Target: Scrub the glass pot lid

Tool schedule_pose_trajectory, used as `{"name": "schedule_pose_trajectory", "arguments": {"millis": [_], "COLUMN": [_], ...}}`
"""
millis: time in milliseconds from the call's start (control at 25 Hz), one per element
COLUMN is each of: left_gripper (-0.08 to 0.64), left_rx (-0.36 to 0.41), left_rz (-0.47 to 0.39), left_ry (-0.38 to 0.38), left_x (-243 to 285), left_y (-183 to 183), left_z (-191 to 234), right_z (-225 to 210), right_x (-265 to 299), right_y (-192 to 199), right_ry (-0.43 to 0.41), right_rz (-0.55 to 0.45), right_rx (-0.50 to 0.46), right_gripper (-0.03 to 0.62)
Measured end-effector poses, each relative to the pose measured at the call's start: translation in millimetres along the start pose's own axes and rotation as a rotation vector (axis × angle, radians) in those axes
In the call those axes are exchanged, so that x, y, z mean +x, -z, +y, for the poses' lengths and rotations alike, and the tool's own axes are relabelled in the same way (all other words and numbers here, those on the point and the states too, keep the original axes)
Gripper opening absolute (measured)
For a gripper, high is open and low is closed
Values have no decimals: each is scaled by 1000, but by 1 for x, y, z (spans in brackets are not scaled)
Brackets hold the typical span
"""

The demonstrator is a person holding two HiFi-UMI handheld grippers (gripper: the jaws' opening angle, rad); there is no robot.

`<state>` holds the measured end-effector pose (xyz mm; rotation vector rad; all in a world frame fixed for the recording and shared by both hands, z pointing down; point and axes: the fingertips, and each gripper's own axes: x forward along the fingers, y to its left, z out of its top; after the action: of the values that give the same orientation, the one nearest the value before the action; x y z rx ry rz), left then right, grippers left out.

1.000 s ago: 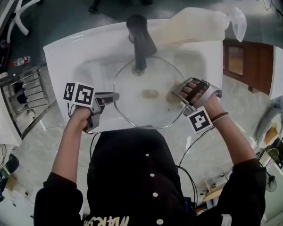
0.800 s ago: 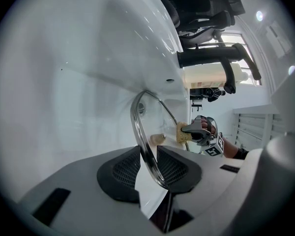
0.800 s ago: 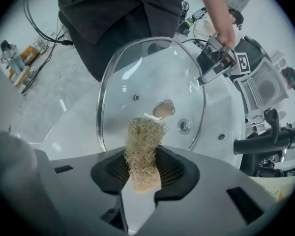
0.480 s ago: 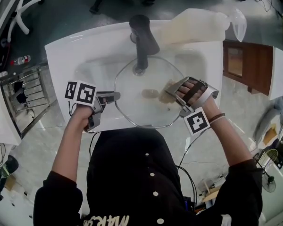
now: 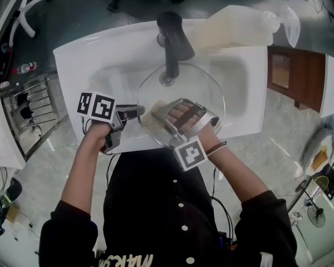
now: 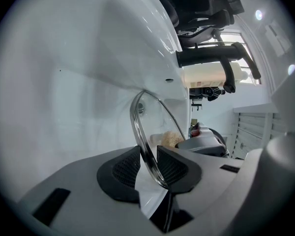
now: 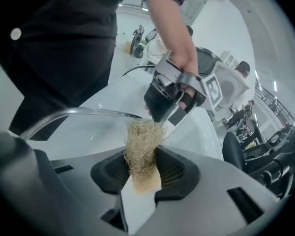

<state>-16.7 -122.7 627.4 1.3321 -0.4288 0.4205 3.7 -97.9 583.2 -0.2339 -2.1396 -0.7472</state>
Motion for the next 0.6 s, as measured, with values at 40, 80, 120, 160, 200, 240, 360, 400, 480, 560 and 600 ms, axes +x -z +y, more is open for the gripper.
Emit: {"name": "schedule_pose_trajectory", "arguments": {"millis": [40, 80, 120, 160, 200, 240, 360, 400, 480, 560, 600], "left_gripper": [124, 124, 124, 124, 126, 126, 126, 126, 126, 126, 126], "left_rx": [0, 1, 2, 5, 7, 9, 9, 9, 11, 11, 10], "left_rz": [3, 6, 8, 9, 9, 9, 7, 7, 7, 8, 8], "left_ry": [-1, -3, -4, -7, -9, -10, -10, -9, -8, -6, -5], "left_x": [0, 0, 0, 0, 0, 0, 0, 0, 0, 0, 0], "left_y": [0, 0, 0, 0, 0, 0, 0, 0, 0, 0, 0], "left_z": [0, 0, 0, 0, 0, 0, 0, 0, 0, 0, 0], "right_z": [4, 8, 12, 15, 17, 19, 24, 27, 34, 42, 45], "right_x": [1, 2, 1, -1, -3, -6, -15, -19, -26, -34, -38], "right_y": [-1, 0, 1, 2, 3, 3, -1, -1, 1, 5, 8], "right_ry": [-16, -34, -51, -66, -79, -88, -111, -118, -137, -165, -177], "right_rz": [1, -1, -6, -13, -21, -28, -50, -55, -61, -67, -72], "right_rx": [-4, -9, -20, -36, -53, -64, -75, -78, -95, -116, -127], "right_gripper": [146, 145, 146, 144, 144, 144, 144, 144, 144, 144, 144]}}
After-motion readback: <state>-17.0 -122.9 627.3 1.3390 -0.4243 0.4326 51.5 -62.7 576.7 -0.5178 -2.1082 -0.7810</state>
